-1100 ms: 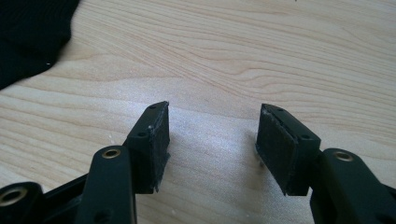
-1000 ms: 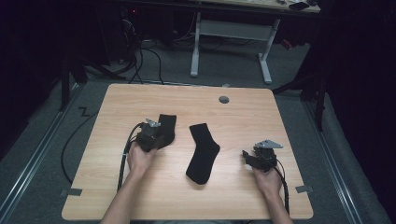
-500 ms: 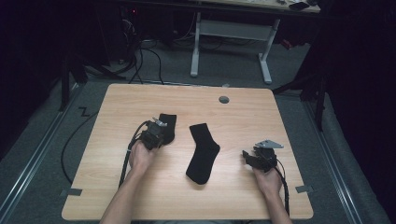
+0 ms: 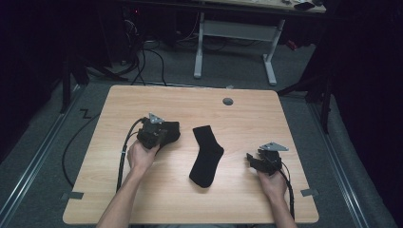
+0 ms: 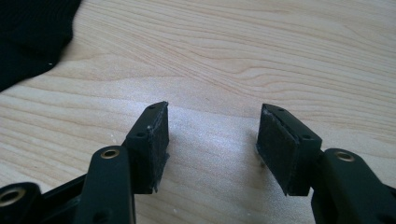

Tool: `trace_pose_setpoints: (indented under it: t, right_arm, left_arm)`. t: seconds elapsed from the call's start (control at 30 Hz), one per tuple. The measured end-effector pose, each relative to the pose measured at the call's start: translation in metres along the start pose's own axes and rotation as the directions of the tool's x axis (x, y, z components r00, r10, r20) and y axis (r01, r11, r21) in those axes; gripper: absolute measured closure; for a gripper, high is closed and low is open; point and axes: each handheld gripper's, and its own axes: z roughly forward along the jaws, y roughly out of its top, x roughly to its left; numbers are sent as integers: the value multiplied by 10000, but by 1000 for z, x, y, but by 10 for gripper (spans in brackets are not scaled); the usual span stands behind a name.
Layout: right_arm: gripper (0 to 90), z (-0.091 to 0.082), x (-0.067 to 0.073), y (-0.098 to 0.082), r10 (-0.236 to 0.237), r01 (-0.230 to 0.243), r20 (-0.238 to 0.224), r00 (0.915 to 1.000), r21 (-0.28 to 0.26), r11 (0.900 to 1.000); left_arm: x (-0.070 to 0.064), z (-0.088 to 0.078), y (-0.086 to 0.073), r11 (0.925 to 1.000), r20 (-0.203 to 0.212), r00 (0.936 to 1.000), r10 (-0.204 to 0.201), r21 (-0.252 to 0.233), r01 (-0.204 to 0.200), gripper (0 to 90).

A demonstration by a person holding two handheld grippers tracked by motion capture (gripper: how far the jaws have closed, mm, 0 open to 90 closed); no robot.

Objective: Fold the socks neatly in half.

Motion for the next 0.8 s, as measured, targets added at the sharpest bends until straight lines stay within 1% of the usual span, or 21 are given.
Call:
trace_pose_setpoints:
  t: [0.03,0.1,0.13,0.2,0.23,0.27,0.37,0.4,0.43,0.47,0.5,0.57,0.63,0.67,0.7,0.73,0.77,0.8]
  right_arm:
    - [437,0,0,0,0,0,-2,10000,-4,10000]
    - [437,0,0,0,-2,2,6,10000,-2,10000]
    - [436,0,0,0,-6,6,-5,10000,2,10000]
    - [436,0,0,0,-7,7,-14,10000,4,10000]
    - [436,0,0,0,-7,7,-14,10000,4,10000]
    - [436,0,0,0,-13,13,-9,10000,4,10000]
    - [435,0,0,0,-25,25,-4,10000,0,10000]
    - [435,0,0,0,9,-9,-13,10000,-1,10000]
    - [435,0,0,0,9,-9,-13,10000,-1,10000]
    - [434,0,0,0,-7,7,-6,10000,0,10000]
    - [434,0,0,0,-7,7,-6,10000,0,10000]
    - [434,0,0,0,3,-3,-18,10000,3,10000]
    - [434,0,0,0,4,-4,-16,10000,2,10000]
    - [433,0,0,0,2,-2,-6,10000,3,10000]
    - [433,0,0,0,2,-2,-6,10000,3,10000]
    - [432,0,0,0,3,-3,-10,10000,3,10000]
    - [432,0,0,0,6,-6,-5,10000,4,10000]
    - [432,0,0,0,5,-5,-8,10000,3,10000]
  left_arm:
    - [0,-4,2,9999,101,9999,-81,-110,82,890]
    - [-1,-10,4,9996,143,9999,-27,-280,31,890]
    - [-4,-16,8,9987,231,9997,-25,-515,37,890]
    - [-8,-23,12,9976,322,9995,10,-697,13,890]
    - [-8,-23,12,9976,322,9995,10,-697,13,890]
    - [-11,-28,15,9964,411,9991,81,-849,-46,890]
    - [-13,-31,17,9956,519,9986,64,-933,-15,890]
    - [-15,-34,18,9941,612,9981,30,-1085,36,890]
    - [-15,-34,18,9941,612,9981,30,-1085,36,890]
    - [-17,-36,20,9928,773,9970,-17,-1194,110,890]
    - [-17,-36,20,9928,773,9970,-17,-1194,110,890]
    - [-23,-38,25,9909,1046,9945,-32,-1333,172,890]
    - [-25,-40,26,9903,1094,9940,9,-1382,143,890]
    - [-30,-43,30,9885,1167,9931,121,-1511,58,890]
    - [-30,-43,30,9885,1167,9931,121,-1511,58,890]
    - [-34,-45,32,9870,1271,9917,181,-1608,26,890]
    - [-34,-45,32,9870,1271,9917,181,-1608,26,890]
    - [-38,-47,35,9855,1384,9901,231,-1699,8,890]
